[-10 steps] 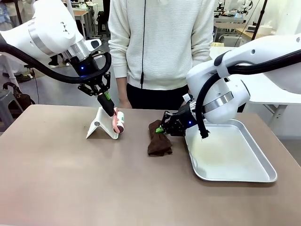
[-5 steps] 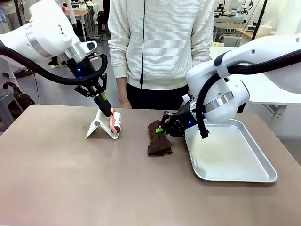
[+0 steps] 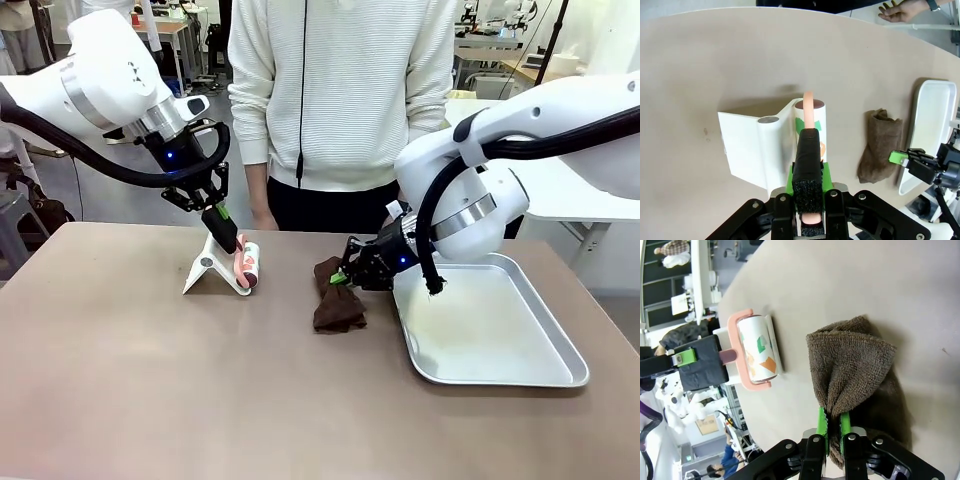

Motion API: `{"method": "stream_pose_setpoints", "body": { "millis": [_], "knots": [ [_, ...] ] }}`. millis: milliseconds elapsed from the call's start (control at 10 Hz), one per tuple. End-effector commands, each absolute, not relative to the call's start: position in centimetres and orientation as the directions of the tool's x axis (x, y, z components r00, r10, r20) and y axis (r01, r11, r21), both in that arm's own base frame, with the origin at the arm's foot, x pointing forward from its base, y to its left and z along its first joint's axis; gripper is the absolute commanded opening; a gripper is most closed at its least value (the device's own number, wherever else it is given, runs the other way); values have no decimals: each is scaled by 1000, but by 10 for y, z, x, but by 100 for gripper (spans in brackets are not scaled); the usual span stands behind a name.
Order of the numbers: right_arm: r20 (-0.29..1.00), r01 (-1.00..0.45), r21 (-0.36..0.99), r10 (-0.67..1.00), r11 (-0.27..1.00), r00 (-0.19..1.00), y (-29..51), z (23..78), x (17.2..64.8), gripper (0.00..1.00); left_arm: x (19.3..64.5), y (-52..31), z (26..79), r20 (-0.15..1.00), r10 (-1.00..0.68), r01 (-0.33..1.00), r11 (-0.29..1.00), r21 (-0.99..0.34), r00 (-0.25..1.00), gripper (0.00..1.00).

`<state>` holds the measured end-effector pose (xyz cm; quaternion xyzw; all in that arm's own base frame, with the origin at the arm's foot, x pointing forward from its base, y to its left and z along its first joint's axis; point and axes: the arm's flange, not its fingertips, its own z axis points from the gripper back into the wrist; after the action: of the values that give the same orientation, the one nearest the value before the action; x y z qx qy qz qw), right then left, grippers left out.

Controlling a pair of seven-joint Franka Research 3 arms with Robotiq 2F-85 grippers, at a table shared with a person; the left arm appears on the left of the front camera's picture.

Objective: Clean the surface of the table.
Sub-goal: Return the Lint Roller and towel to their original positions.

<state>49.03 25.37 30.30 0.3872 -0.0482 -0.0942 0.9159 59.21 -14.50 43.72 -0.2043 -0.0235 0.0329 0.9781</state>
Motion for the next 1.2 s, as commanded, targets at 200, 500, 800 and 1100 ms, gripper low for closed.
{"method": "stream_pose_setpoints", "body": {
  "millis": [200, 500, 800, 1100],
  "knots": [
    [-13, 157, 713, -211, 684, 977, 260, 308, 500, 11, 592, -144, 434, 38, 79, -58, 916, -396, 996, 21],
    [-16, 158, 715, -209, 681, 978, 260, 307, 502, 11, 591, -142, 436, 46, 84, -60, 921, -385, 995, 21],
    [-41, 173, 710, -205, 683, 978, 259, 304, 503, 74, 591, -141, 436, 46, 95, -71, 924, -377, 994, 100],
    [-50, 177, 713, -202, 678, 978, 259, 303, 504, 100, 590, -140, 440, 57, 99, -70, 922, -380, 993, 100]
  ]
}}
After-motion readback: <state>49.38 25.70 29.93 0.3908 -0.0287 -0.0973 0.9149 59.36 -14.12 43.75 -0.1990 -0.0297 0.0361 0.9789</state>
